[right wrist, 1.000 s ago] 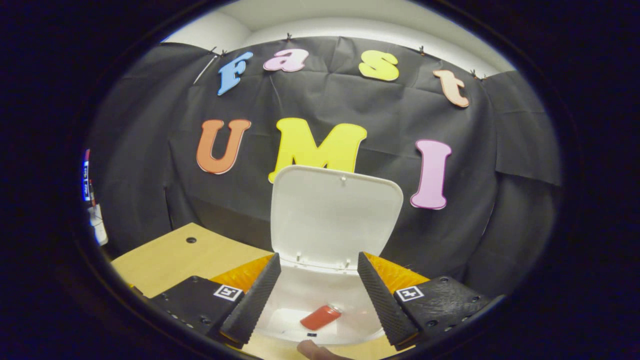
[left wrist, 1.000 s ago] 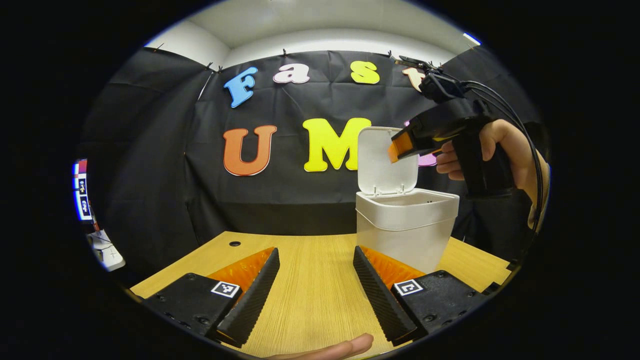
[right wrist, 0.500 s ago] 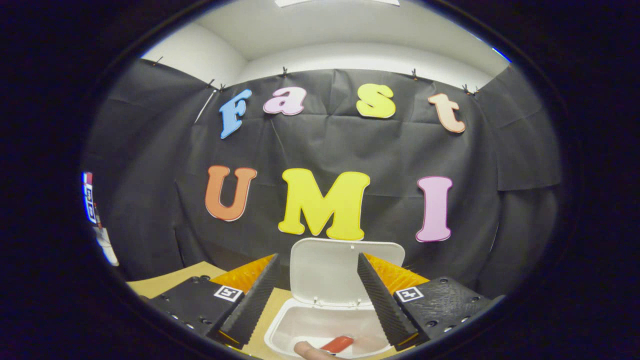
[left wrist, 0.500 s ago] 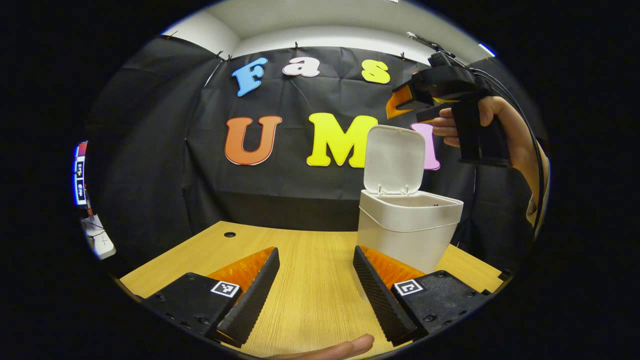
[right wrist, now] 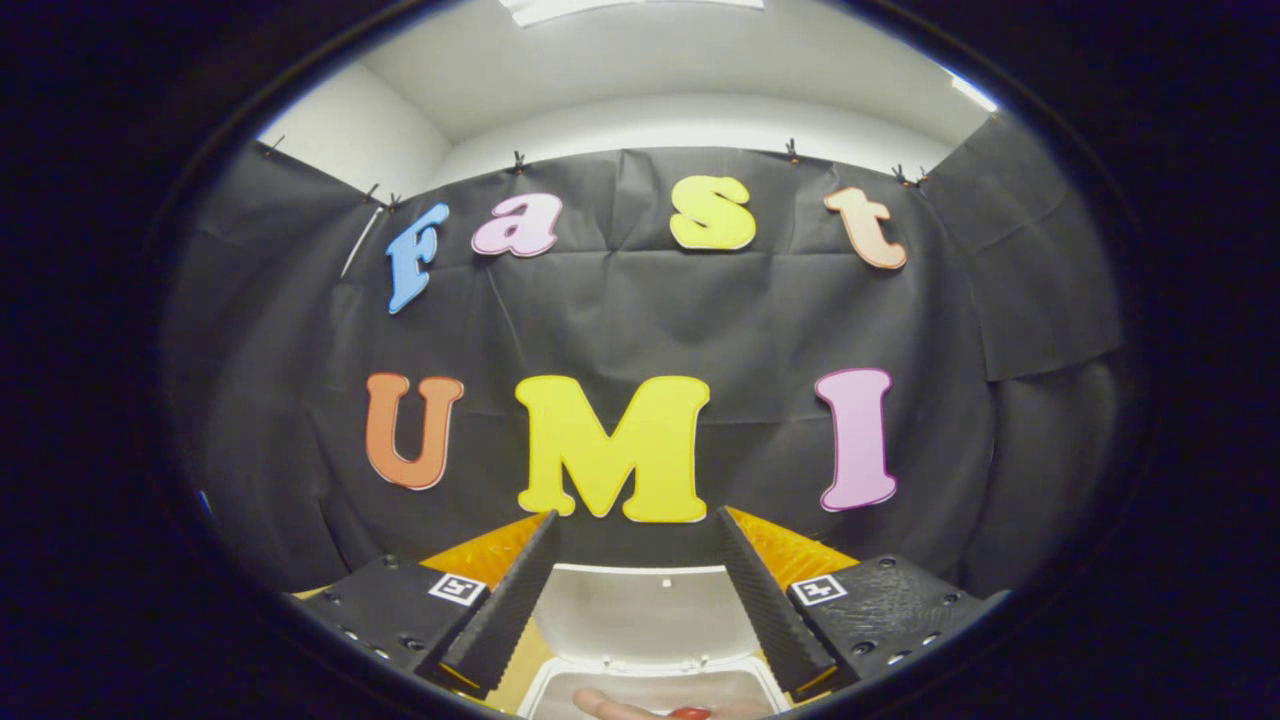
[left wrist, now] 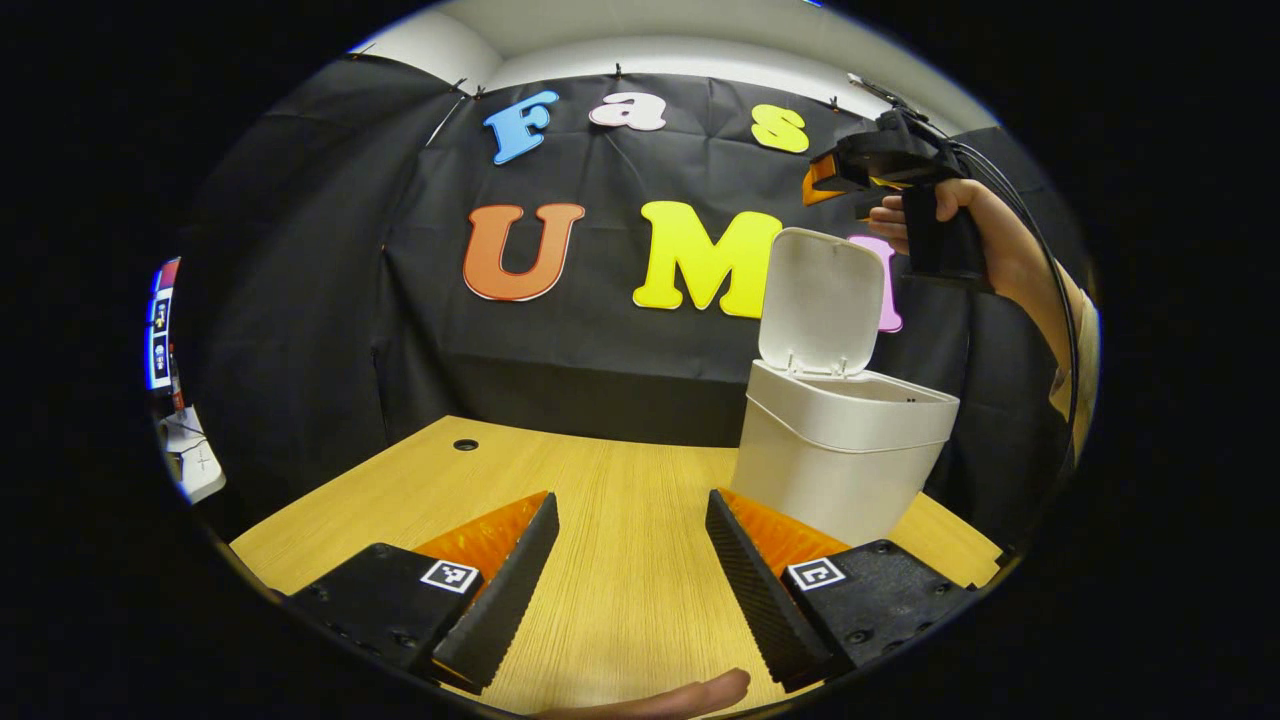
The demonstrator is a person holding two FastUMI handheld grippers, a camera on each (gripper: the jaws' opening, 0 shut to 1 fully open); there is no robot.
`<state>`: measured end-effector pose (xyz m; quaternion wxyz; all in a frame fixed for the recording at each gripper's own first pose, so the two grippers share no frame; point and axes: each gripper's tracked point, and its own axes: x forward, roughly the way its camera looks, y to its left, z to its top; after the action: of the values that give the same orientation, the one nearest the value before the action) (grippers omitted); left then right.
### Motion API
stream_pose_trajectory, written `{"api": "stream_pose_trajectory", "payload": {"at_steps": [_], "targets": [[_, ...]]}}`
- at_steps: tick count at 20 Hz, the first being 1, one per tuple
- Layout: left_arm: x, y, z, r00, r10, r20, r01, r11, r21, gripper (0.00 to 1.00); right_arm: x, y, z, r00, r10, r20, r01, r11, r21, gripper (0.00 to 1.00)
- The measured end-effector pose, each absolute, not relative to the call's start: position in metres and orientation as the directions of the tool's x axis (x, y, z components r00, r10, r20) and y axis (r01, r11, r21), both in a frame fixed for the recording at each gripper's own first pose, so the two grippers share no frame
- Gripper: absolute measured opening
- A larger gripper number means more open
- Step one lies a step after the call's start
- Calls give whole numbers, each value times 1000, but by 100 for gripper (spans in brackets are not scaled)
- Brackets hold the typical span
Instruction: Press the lid of the desktop garbage bin to open it, pick up the crumpled paper on the desktop and throw it into the bin, then pick up the pop can on the desktop and drop it into the bin, and finally close the garbage bin lid.
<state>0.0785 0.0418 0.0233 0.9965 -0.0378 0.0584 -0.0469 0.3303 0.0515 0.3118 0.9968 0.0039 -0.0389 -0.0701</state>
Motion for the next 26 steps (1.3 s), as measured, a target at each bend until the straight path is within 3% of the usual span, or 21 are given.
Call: {"api": "stream_pose_trajectory", "payload": {"at_steps": [3,5,7,14,20,26], "targets": [[79,37,22,988,-104,-113,97,993,-65,94,352,33,292,979,-202,15,202,979,-31,93],[79,35,22,988,-111,-109,105,993,-58,94,350,32,289,985,-175,-10,175,985,8,99],[79,34,22,988,-115,-103,110,992,-55,94,340,32,283,989,-144,-42,146,987,70,96],[77,44,25,992,-95,-88,94,996,-11,94,296,40,258,981,-131,-141,136,990,25,97],[76,50,29,995,-72,-70,72,997,-1,94,271,50,189,942,-66,-329,85,995,46,94],[77,43,26,994,-79,-75,79,997,3,94,259,44,111,864,-46,-501,71,997,31,99]]}}
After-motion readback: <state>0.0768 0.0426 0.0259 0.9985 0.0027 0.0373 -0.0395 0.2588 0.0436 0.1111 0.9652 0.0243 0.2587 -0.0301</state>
